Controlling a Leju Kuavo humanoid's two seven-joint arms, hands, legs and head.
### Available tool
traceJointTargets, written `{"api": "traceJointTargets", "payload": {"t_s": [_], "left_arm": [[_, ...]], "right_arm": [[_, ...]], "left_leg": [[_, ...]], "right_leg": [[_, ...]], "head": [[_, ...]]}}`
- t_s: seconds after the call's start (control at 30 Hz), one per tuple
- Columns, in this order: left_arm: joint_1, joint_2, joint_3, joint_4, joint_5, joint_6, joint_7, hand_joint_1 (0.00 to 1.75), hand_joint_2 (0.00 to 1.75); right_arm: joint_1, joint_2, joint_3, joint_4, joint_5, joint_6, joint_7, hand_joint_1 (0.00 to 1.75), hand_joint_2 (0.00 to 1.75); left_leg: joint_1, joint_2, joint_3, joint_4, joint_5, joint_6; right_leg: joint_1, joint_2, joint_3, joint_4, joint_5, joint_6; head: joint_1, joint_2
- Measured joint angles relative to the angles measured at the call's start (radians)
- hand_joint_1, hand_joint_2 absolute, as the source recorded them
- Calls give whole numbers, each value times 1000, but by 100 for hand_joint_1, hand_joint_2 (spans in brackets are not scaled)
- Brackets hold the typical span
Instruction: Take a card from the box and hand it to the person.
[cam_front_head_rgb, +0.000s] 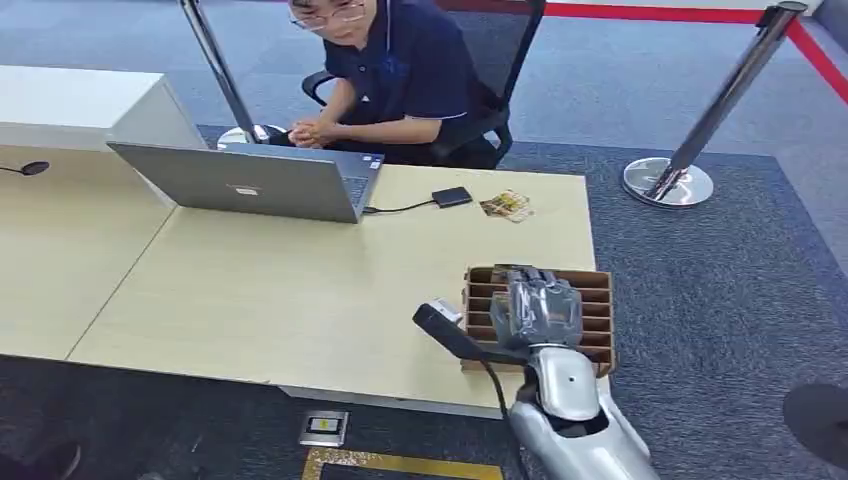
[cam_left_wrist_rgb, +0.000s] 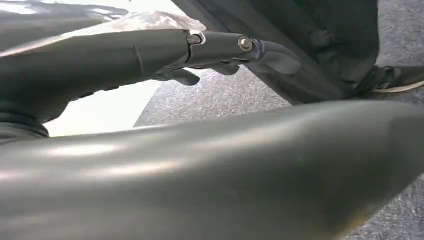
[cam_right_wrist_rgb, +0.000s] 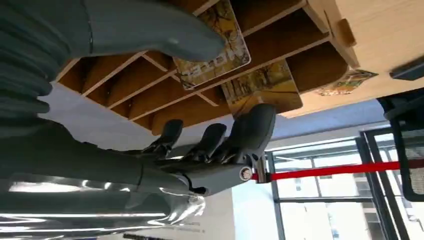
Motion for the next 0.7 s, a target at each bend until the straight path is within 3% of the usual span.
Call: {"api": "traceJointTargets", "payload": {"t_s": [0.13,0.7], "left_arm": [[-3,-2,20,0,45,0,1,0,0],[-4,-3,42,1,42,0,1,0,0]], "right_arm": [[-8,6,-1,18,5,-1,0,70,175],[-22,12,-9,66,12,-6,10,68,175]], "left_leg": [[0,0,0,0,0,0],[0,0,0,0,0,0]], "right_leg": [[0,0,0,0,0,0],[0,0,0,0,0,0]], "head": [[0,0],[0,0]]}}
